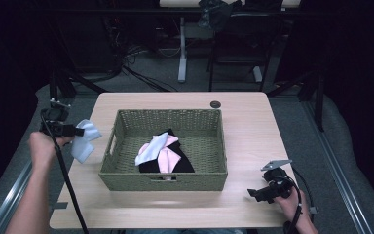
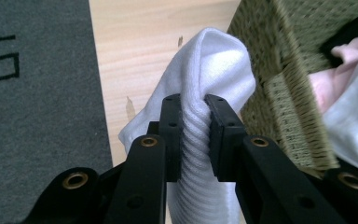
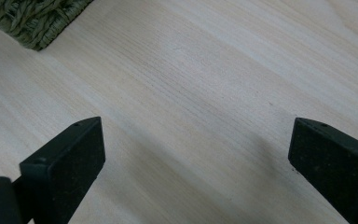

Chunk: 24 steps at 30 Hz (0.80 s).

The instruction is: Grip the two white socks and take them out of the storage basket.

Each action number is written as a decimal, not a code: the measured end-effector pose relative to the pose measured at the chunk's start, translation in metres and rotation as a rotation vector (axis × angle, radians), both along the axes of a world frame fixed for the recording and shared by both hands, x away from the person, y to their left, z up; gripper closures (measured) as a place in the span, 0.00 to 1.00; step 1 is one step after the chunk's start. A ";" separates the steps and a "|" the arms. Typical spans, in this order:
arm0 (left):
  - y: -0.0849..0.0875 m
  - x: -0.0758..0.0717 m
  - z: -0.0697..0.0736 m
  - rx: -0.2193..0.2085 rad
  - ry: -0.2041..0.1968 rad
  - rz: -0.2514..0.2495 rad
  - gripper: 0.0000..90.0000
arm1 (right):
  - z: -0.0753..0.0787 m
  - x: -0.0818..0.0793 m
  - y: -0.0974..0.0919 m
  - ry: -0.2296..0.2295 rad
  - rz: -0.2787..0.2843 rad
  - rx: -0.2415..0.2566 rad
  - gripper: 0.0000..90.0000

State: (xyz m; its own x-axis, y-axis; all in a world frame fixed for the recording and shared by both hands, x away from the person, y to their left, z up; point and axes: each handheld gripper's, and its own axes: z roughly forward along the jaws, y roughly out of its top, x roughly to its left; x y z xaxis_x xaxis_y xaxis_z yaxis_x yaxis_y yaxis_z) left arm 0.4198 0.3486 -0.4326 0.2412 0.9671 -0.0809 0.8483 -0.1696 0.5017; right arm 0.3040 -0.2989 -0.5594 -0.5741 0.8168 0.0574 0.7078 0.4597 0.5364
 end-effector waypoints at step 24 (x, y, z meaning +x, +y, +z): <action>-0.001 0.006 -0.091 -0.088 0.142 0.024 0.62 | 0.000 0.000 0.000 0.001 0.000 0.005 0.03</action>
State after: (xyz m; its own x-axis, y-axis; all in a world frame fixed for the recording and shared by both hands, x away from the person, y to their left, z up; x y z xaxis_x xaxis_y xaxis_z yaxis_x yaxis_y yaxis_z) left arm 0.4259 0.3478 -0.5233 0.1982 0.9602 -0.1969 0.9148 -0.1091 0.3889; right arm 0.3038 -0.2991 -0.5593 -0.5738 0.8166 0.0620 0.7085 0.4571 0.5376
